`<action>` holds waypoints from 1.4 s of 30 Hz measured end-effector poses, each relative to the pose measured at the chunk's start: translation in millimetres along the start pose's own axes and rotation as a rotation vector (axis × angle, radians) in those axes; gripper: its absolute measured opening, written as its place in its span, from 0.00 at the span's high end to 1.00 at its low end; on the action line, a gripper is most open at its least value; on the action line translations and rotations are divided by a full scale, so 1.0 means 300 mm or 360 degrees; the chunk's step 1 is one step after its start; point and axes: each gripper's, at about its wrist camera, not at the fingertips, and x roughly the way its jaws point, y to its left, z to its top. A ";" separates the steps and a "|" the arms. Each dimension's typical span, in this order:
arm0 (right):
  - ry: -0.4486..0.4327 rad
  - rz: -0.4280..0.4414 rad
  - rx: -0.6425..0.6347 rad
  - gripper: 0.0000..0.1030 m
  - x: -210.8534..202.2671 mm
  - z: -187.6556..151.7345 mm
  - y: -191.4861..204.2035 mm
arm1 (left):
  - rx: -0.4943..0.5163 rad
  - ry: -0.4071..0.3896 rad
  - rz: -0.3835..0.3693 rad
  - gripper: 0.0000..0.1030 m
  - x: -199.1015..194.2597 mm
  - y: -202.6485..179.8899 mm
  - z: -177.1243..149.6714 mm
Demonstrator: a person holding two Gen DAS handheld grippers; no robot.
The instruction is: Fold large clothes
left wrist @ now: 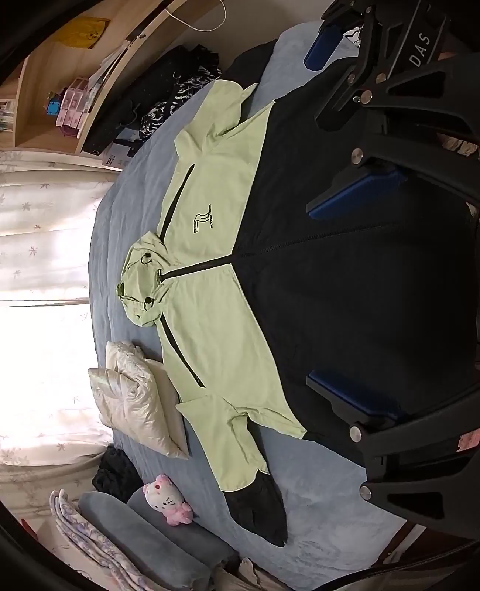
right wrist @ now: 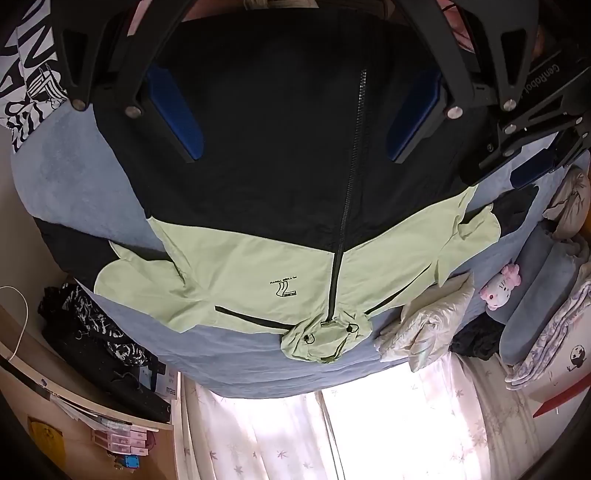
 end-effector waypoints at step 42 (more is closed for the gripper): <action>0.0054 0.0022 -0.0005 0.03 0.030 -0.024 0.022 | -0.0064 0.0087 -0.0032 0.21 0.026 0.039 -0.017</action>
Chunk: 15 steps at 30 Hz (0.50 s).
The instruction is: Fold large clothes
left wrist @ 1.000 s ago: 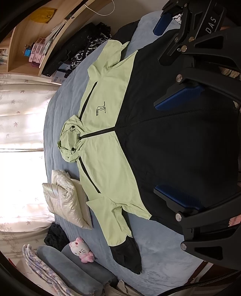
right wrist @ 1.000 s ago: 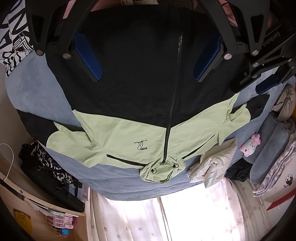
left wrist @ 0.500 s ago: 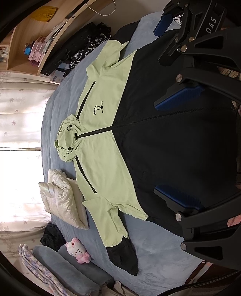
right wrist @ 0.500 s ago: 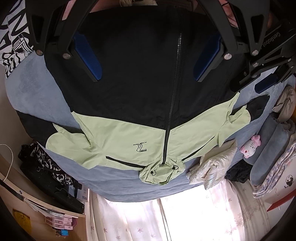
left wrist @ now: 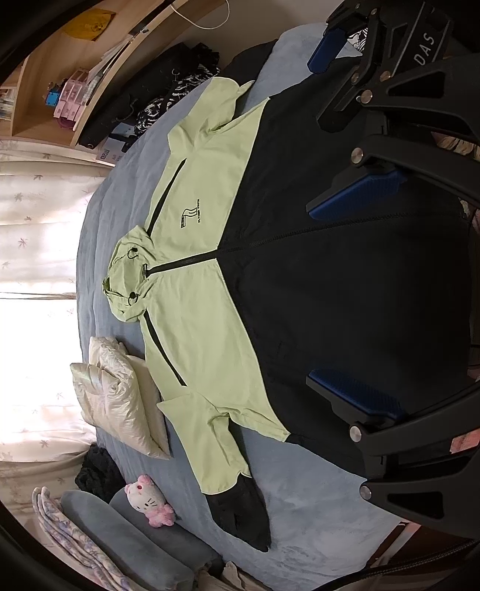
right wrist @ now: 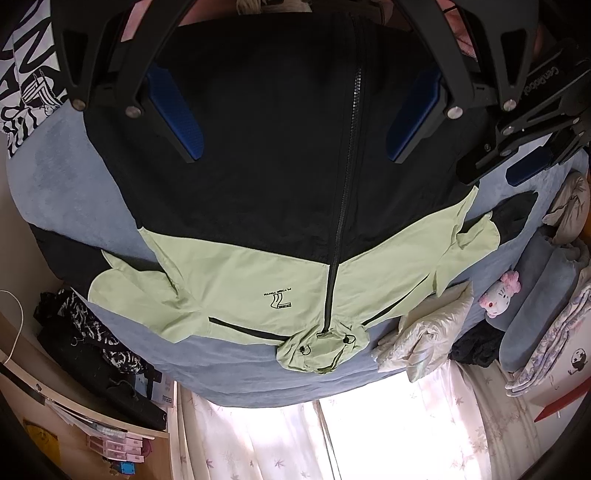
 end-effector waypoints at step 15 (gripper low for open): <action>-0.0100 0.0136 0.0004 0.03 -0.048 0.043 -0.024 | 0.0043 -0.0017 -0.0002 0.20 -0.005 -0.020 0.073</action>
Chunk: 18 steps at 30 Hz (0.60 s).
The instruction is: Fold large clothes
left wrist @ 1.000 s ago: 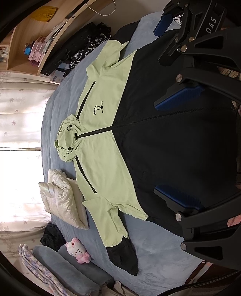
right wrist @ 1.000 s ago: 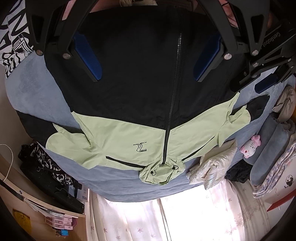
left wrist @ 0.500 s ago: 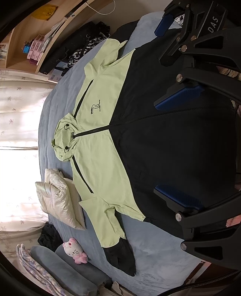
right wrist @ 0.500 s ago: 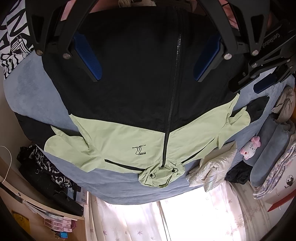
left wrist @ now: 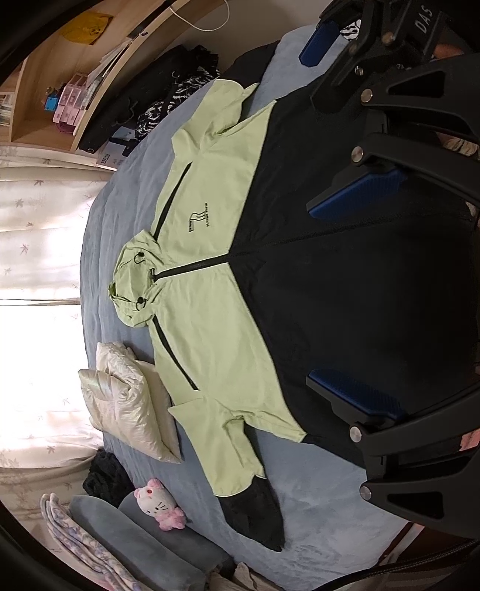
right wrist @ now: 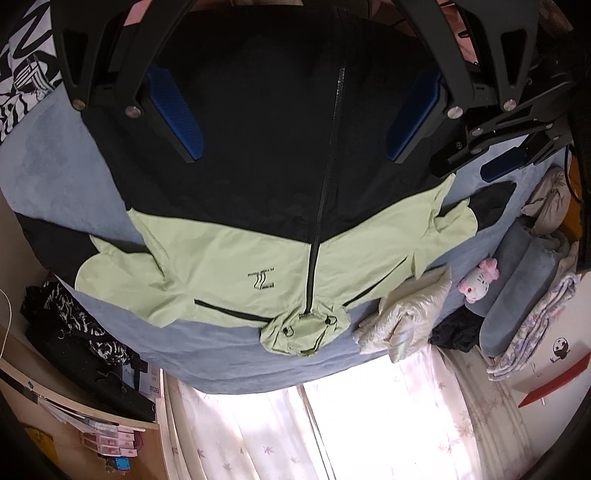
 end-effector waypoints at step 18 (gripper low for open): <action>-0.0299 -0.0064 -0.0061 0.03 -0.233 0.310 -0.158 | 0.0188 -0.0294 0.0025 0.20 -0.085 -0.165 0.352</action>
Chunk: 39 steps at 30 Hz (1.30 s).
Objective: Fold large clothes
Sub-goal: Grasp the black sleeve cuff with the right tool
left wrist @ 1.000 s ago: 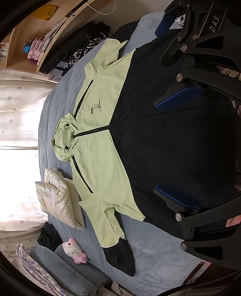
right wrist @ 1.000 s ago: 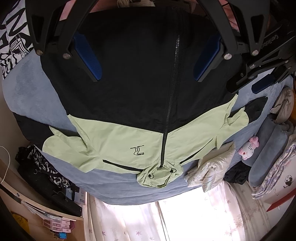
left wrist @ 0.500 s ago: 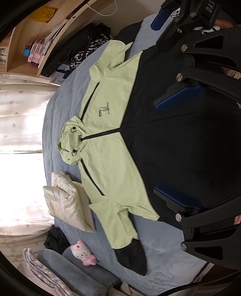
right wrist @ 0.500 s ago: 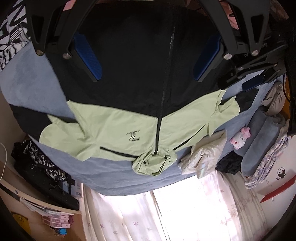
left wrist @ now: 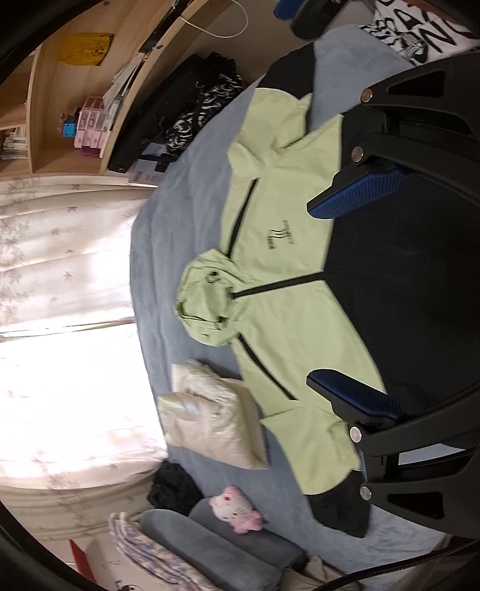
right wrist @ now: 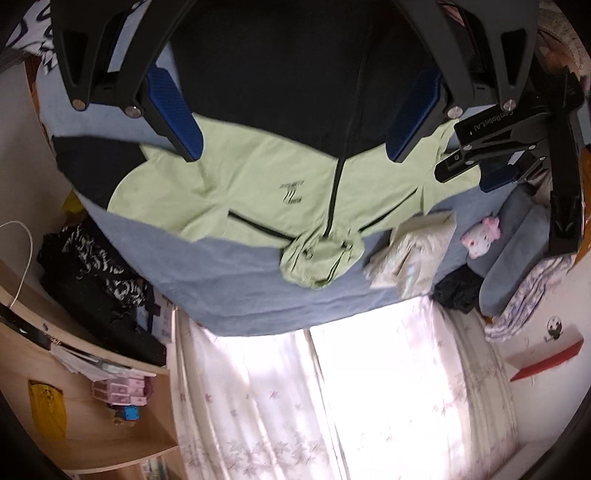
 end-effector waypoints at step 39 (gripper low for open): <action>0.0507 -0.0417 0.1491 0.33 0.474 -0.323 -1.397 | 0.0053 0.0515 -0.0399 0.20 0.822 -0.719 0.003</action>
